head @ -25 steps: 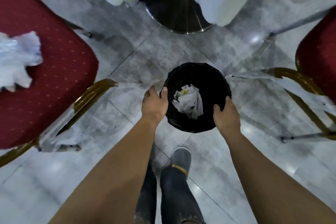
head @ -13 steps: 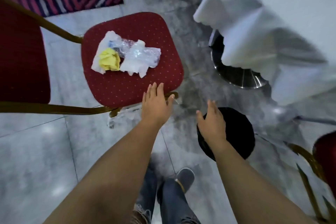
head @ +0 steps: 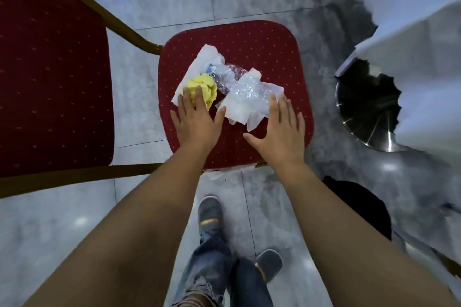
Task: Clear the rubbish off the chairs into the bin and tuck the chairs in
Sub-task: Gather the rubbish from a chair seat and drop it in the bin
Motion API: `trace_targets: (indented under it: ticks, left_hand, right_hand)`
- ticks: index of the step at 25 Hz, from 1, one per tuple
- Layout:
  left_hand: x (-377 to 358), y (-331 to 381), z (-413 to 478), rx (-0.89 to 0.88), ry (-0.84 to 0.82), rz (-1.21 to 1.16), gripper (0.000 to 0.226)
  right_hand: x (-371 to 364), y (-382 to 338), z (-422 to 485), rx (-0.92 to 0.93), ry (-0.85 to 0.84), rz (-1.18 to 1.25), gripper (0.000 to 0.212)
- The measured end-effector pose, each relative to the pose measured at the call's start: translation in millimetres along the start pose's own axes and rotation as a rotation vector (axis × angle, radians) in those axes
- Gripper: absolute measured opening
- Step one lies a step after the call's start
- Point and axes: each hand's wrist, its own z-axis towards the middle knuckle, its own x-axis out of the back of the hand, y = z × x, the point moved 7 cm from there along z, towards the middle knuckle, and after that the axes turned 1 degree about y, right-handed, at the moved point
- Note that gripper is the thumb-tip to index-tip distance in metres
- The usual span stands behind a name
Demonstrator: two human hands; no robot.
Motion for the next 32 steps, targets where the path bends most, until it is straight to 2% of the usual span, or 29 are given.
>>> trace_targets:
  ticks: [3,5,10,13,16,19,24,27,29,32]
  left_hand:
    - [19,-1,34,0.005,0.132,-0.011,0.078]
    - [26,-2,57,0.035,0.149,-0.011,0.079]
    - [19,-10,93,0.112,-0.013,0.033,0.086]
    - [2,-14,99,0.138,-0.206,-0.06,0.083]
    - [-17,-8,92,0.107,-0.315,-0.144,0.083]
    - [-26,1,78,0.056,-0.237,-0.16,0.077]
    - [-35,21,40,0.141,-0.044,-0.271,0.061]
    - [-45,25,37,0.179,-0.101,-0.456,0.065]
    - [-50,25,37,0.13,-0.154,-0.527,0.067]
    - [-53,28,32,0.073,-0.247,-0.635,0.056]
  right_hand:
    - [1,-18,29,0.074,0.109,-0.112,0.112]
    - [-1,-22,51,0.067,0.077,-0.148,0.115]
    - [-13,-22,80,-0.029,-0.146,-0.165,0.123]
    - [-26,-23,82,-0.074,-0.259,-0.161,0.128]
    - [-29,-27,79,-0.087,-0.233,-0.158,0.122]
    - [-28,-31,77,-0.117,-0.154,-0.128,0.106]
    - [-36,-33,71,-0.275,-0.179,0.106,0.088]
    - [-41,-28,70,-0.302,-0.245,0.262,0.076]
    - [-42,-24,69,-0.317,-0.322,0.331,0.076]
    - [-43,-19,63,-0.34,-0.416,0.444,0.076]
